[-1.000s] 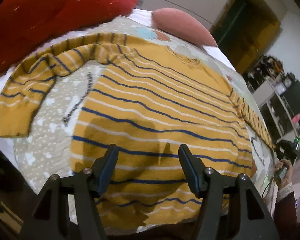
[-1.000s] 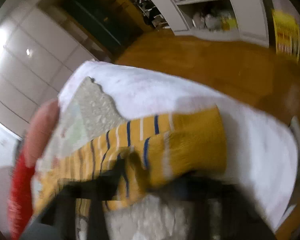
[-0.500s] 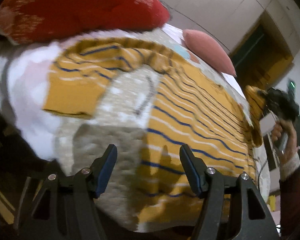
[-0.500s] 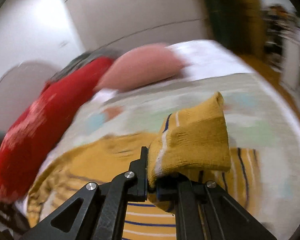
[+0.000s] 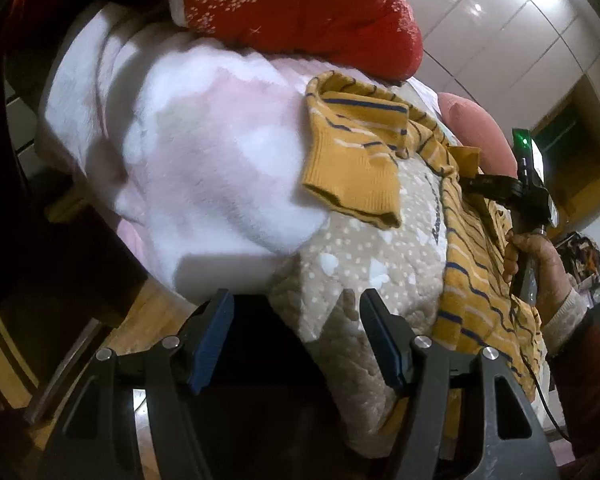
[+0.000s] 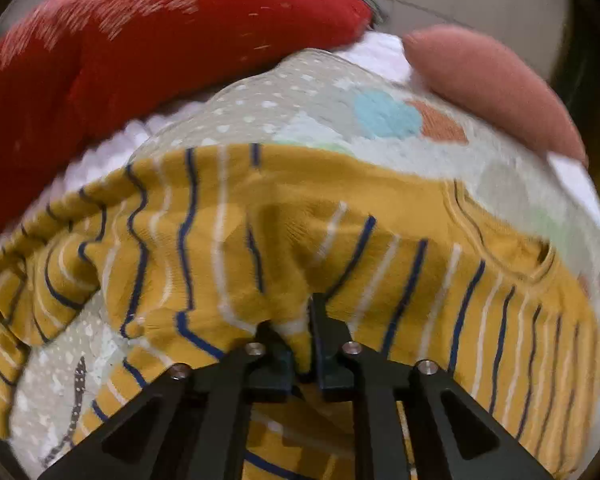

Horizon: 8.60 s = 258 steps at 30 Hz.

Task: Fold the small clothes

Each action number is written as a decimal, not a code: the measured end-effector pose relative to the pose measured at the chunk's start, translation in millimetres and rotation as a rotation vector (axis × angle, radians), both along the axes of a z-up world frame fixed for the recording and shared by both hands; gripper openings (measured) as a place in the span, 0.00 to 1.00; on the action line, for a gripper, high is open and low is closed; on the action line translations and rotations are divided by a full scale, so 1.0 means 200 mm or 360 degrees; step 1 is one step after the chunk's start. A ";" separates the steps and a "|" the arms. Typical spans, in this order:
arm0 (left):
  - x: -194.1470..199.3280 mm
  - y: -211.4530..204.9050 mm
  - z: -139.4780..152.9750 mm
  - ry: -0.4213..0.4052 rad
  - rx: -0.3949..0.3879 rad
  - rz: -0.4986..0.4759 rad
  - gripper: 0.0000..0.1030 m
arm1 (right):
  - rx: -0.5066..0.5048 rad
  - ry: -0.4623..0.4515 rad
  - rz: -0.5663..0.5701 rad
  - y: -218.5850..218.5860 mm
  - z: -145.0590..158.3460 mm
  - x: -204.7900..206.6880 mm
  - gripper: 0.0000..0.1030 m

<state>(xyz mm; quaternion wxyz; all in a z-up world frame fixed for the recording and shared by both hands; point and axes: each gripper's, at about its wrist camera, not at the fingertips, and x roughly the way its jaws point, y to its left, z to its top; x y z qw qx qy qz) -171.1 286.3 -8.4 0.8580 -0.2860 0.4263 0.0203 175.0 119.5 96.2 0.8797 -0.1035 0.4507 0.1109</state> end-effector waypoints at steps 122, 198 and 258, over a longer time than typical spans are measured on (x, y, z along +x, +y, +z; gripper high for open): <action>0.81 -0.72 0.12 0.0011 -0.0322 -0.0819 0.58 | 0.1555 0.0235 -0.0569 -1.82 -0.20 -1.25 0.79; 1.88 -0.83 0.14 0.0088 -0.0754 -0.0336 0.30 | 0.1764 0.0169 -0.0799 -2.01 0.02 -0.14 0.60; 0.94 -0.70 0.11 -0.0012 -0.0556 -0.0509 0.88 | 0.1549 0.0108 -0.0717 -1.86 -0.10 -1.15 0.86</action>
